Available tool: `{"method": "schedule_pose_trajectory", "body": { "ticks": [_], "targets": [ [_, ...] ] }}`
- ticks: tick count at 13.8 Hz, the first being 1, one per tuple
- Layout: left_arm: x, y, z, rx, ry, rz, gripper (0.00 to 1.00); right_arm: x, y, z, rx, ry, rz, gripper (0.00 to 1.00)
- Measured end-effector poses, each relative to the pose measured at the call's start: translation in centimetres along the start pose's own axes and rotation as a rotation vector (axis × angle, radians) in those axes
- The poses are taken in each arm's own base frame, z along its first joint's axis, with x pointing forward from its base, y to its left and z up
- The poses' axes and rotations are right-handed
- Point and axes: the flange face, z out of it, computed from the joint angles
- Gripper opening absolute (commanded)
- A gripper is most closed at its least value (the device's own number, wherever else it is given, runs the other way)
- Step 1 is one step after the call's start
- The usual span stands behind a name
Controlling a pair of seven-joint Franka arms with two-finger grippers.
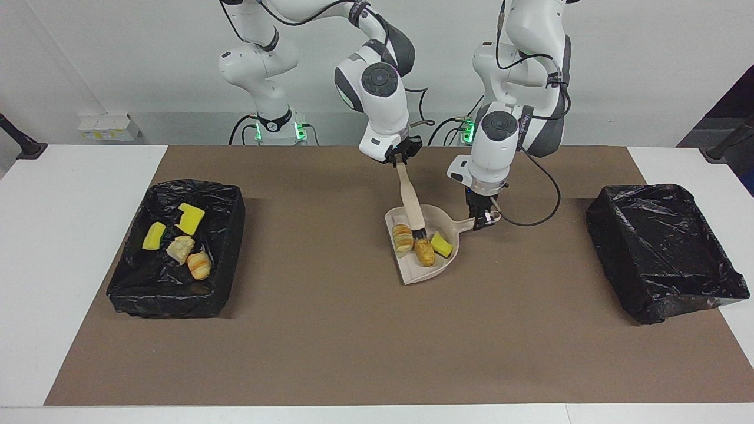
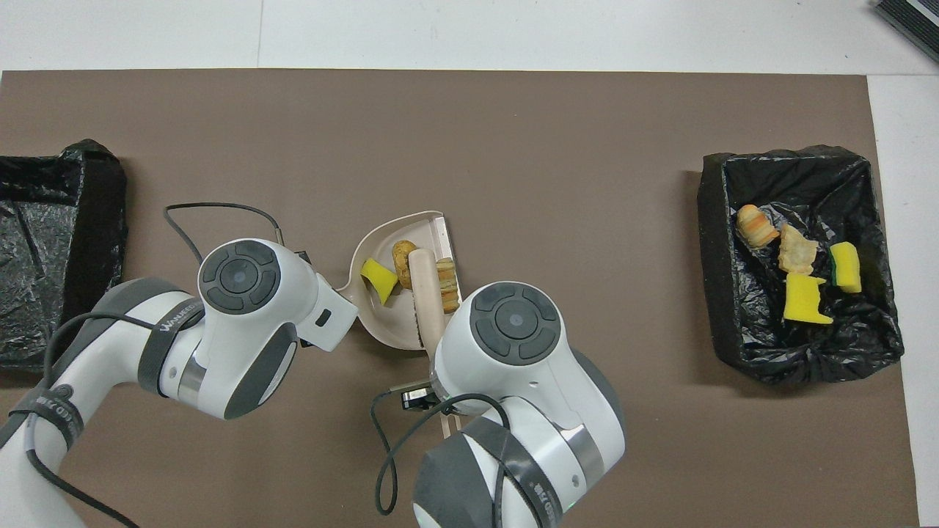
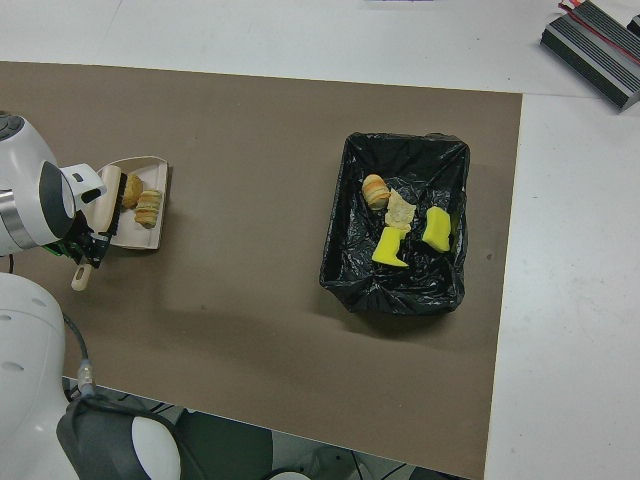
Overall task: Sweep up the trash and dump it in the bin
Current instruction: 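Sweep the remaining pieces into the dustpan with the right gripper, then carry the dustpan over the nearer bin and tip it with the left gripper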
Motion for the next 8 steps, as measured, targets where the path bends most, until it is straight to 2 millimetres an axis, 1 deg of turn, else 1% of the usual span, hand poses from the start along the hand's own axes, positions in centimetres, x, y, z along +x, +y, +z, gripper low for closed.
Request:
{"method": "schedule_pose_trajectory", "body": {
  "ticks": [2,4,6,8],
  "targets": [
    [-0.3,-1.1,-0.2,0.008,0.004,0.000,0.00,-0.1,0.9,-1.6,0.006,0.017,0.028,0.00],
    [-1.3,-2.9,-0.5,0.017,0.007,-0.007,0.00,-0.4,1.7,-2.5,-0.005,0.032,0.078,0.00],
    [-3.4,-5.4,-1.9,0.020,0.010,-0.016,0.00,-1.1,1.9,-2.1,-0.022,0.031,0.121,0.00],
    [-5.7,-7.6,-4.0,0.015,0.021,-0.017,0.00,-2.2,1.6,-1.4,-0.036,0.022,0.132,0.00]
  ]
}}
